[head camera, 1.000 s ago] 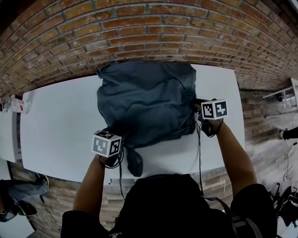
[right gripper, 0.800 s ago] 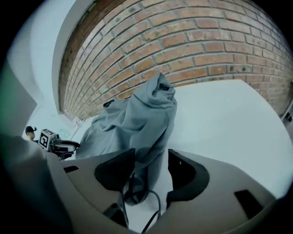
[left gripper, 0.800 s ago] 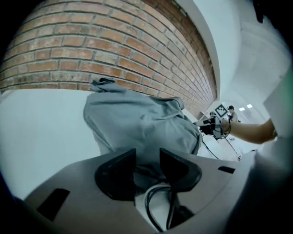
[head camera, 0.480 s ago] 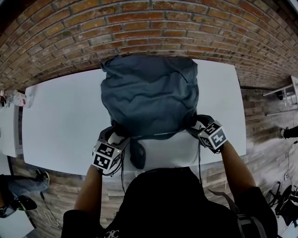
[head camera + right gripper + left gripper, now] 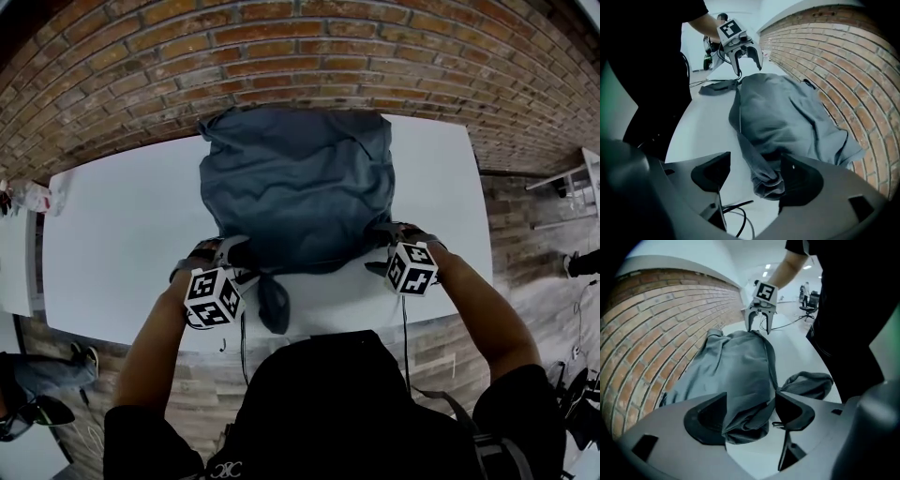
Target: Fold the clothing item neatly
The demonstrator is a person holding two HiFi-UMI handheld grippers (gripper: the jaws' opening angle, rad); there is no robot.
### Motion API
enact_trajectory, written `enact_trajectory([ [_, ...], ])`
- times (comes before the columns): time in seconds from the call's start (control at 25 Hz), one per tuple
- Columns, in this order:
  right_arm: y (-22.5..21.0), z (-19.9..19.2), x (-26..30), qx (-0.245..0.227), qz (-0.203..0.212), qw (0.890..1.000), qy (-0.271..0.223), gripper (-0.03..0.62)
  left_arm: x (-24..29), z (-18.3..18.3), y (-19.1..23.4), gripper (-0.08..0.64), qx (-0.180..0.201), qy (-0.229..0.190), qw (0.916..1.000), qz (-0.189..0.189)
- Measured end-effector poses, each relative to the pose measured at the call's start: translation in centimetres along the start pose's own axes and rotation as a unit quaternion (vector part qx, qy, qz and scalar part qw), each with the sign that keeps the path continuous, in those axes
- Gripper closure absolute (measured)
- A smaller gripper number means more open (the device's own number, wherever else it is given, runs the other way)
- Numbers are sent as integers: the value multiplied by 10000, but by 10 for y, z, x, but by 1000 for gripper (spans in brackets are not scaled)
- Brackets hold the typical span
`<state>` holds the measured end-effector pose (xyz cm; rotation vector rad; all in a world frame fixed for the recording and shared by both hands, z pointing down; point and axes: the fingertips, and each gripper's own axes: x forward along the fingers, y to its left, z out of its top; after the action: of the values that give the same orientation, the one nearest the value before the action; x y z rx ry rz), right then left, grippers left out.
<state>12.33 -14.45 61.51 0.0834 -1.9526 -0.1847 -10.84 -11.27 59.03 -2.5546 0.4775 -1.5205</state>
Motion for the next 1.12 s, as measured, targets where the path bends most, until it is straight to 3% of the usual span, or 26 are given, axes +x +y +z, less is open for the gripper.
enact_trajectory([
  [0.08, -8, 1, 5, 89, 28, 10000, 2, 279, -1, -6, 1, 259, 308, 219, 9990, -229],
  [0.28, -19, -12, 20, 87, 6, 9996, 284, 281, -6, -25, -1, 259, 666, 647, 9929, -746],
  [0.48, -16, -16, 25, 411, 289, 9984, 272, 293, 21, -26, -3, 256, 888, 734, 9909, -692],
  [0.6, -20, -17, 27, 882, 467, 9950, 94, 310, 36, -41, -1, 267, 569, 928, 9908, -800],
  [0.64, -23, -17, 27, 1023, 448, 9937, 23, 327, 38, -44, -1, 278, 331, 931, 9908, -923],
  [0.68, -27, -17, 27, 1162, 416, 9923, -45, 394, 38, -45, -1, 280, 101, 918, 9904, -1027],
  [0.76, -34, -16, 27, 1409, 367, 9892, -164, 415, 38, -46, -2, 310, -195, 893, 9894, -1126],
  [0.84, -37, -16, 27, 1598, 305, 9864, -229, 440, 37, -45, -3, 350, -302, 892, 9900, -1048],
  [0.88, -35, -15, 26, 1679, 291, 9851, -234, 458, 36, -44, -3, 411, -330, 892, 9908, -965],
  [0.96, -27, -15, 22, 1790, 333, 9831, -204, 488, 32, -42, -6, 431, -411, 863, 9916, -876],
  [1.12, 5, -10, 1, 1745, 491, 9832, -201, 494, 13, -34, -31, 436, -579, 711, 9900, -1073],
])
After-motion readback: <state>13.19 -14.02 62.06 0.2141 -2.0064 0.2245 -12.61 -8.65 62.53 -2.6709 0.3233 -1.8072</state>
